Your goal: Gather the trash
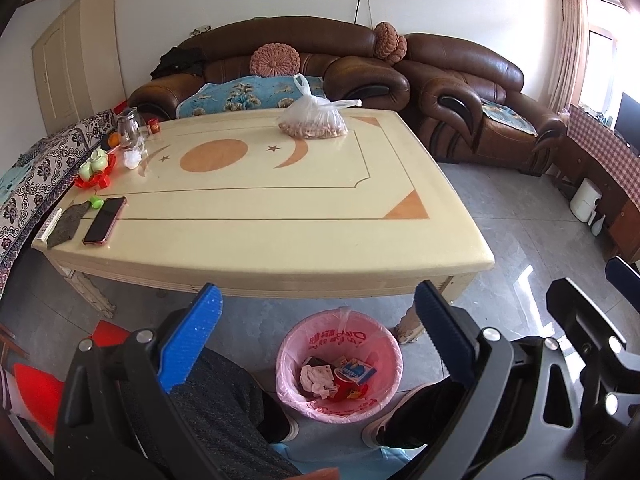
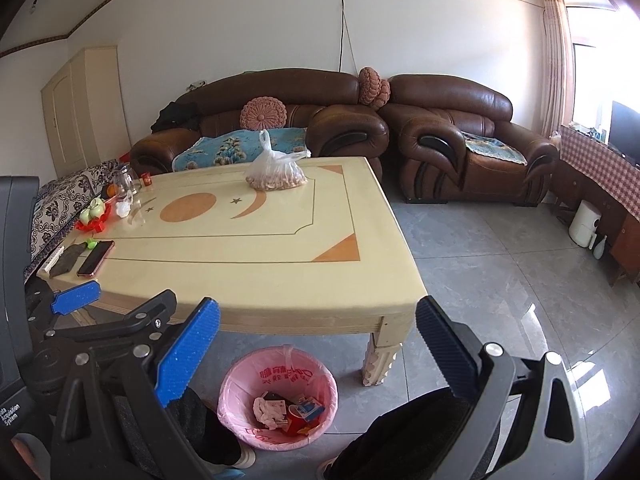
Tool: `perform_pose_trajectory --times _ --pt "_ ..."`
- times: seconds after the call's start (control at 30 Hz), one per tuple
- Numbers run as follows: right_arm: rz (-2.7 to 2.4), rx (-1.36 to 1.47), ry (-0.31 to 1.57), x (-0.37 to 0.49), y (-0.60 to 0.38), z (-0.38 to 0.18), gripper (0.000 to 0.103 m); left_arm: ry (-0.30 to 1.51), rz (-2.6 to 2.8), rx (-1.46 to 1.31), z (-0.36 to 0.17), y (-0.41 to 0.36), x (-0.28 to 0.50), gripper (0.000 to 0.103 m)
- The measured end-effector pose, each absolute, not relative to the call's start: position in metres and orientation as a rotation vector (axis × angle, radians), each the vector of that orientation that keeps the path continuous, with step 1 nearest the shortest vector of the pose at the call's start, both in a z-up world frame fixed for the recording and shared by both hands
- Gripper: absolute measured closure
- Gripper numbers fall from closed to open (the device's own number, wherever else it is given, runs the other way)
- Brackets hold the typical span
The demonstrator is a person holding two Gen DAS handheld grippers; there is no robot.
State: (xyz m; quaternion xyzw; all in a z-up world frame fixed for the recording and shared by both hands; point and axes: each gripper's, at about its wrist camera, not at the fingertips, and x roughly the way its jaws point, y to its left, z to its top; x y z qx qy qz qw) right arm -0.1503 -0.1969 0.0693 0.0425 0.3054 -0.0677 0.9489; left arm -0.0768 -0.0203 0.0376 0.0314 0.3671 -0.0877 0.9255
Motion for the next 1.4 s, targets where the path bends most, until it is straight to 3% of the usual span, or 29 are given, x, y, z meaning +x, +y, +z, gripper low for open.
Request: perform_pose_trajectory --times 1.4 --pt "-0.142 0.077 0.629 -0.1474 -0.1969 0.0685 0.007 0.760 -0.111 0.063 0.0334 -0.0204 -0.0762 0.006"
